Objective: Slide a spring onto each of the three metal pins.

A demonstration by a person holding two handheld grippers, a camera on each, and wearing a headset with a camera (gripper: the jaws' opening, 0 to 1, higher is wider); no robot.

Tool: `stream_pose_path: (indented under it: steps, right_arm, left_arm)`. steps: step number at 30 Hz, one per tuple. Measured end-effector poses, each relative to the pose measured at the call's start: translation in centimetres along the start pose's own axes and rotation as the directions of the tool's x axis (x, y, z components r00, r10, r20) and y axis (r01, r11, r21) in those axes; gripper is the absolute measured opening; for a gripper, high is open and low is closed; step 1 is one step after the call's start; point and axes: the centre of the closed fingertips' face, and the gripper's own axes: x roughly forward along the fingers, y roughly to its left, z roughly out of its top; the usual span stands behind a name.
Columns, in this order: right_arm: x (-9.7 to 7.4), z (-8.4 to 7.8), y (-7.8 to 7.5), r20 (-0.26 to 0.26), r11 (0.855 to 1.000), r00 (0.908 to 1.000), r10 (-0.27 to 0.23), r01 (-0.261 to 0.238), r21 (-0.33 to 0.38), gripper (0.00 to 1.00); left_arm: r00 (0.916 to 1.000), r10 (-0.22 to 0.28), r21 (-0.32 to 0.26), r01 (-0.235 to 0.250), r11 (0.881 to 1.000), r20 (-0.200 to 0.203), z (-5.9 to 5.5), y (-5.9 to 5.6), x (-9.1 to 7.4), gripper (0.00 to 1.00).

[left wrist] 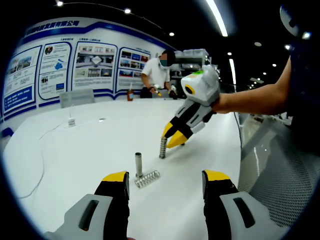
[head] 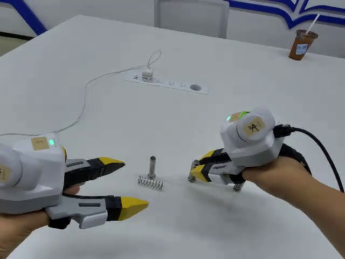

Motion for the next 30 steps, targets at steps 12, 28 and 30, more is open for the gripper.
stream_pose_path:
  steps: [12, 28, 30]
  right_arm:
    - [-1.2, -0.5, 2.9, 0.011, 1.000, 0.9999, 0.010, -0.010, -0.007, 0.17]
    - [2.5, 1.7, 6.4, 0.023, 0.992, 0.9937, 0.110, -0.108, -0.061, 0.17]
    - [3.2, 1.9, 6.4, 0.018, 0.992, 0.9932, 0.115, -0.113, -0.061, 0.17]
  left_arm:
    - [1.0000, -0.007, 0.005, 0.007, 1.000, -0.001, -0.1, 0.0, 0.0, 0.60]
    - [1.0000, 0.000, 0.009, 0.000, 1.000, -0.009, -0.1, 0.0, -0.3, 0.60]
    - [0.9999, 0.003, 0.008, -0.002, 1.000, -0.010, -0.2, 0.0, -0.4, 0.60]
